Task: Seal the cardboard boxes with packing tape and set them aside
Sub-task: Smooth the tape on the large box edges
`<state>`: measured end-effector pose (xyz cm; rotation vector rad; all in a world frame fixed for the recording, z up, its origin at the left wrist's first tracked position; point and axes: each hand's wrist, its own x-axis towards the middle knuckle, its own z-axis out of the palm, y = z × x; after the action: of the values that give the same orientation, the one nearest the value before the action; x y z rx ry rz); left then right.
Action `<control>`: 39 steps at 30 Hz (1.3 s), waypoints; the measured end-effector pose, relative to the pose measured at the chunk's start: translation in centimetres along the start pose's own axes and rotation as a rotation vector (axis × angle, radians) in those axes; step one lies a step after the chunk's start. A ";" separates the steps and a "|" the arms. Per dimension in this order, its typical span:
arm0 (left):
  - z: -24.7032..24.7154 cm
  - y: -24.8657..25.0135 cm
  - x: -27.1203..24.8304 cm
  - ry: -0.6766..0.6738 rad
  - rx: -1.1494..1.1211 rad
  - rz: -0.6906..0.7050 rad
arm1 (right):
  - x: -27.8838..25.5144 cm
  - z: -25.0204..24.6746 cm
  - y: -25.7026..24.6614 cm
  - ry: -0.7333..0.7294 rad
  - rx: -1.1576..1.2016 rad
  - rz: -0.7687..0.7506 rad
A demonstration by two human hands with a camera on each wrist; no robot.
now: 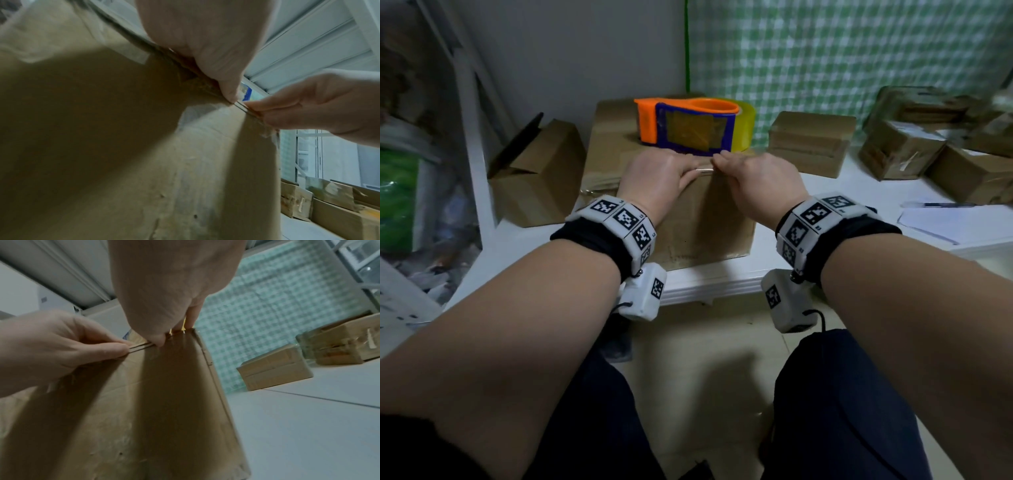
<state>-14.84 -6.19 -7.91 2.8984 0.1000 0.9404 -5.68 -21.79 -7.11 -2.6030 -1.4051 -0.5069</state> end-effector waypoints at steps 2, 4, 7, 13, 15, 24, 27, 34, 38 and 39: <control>-0.3 -0.5 -0.4 0.021 0.006 -0.003 | -0.2 -0.1 0.8 0.014 0.012 0.043; -0.6 -0.9 -0.8 0.047 0.003 -0.001 | -0.3 -0.2 1.5 0.018 0.011 0.089; -0.8 -1.3 -1.3 0.071 -0.024 -0.040 | -0.3 -0.6 1.9 -0.031 0.019 0.160; -1.9 -1.8 -2.7 0.096 -0.032 -0.096 | -0.1 -0.8 1.0 -0.070 0.025 0.211; -2.4 -2.5 -3.1 0.094 -0.028 -0.146 | -0.3 -1.0 1.1 -0.078 0.045 0.213; -4.8 -5.6 -5.7 0.103 -0.015 -0.335 | -0.4 -1.4 0.9 -0.100 0.060 0.224; -5.2 -5.9 -6.0 0.089 -0.011 -0.357 | -0.5 -1.2 0.9 -0.089 0.088 0.226; -6.0 -6.1 -6.0 0.038 -0.074 -0.399 | -0.5 -0.4 1.5 0.002 0.286 0.274; -6.5 -6.2 -5.5 -0.002 -0.026 -0.442 | -0.5 -0.2 1.4 0.042 0.344 0.281; -6.6 -6.2 -5.4 0.005 -0.018 -0.463 | -0.6 -0.1 1.4 0.049 0.361 0.286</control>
<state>-23.31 -0.11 -6.45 2.6690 0.7203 0.8504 -4.80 -23.05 -7.19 -2.4170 -0.9773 -0.2478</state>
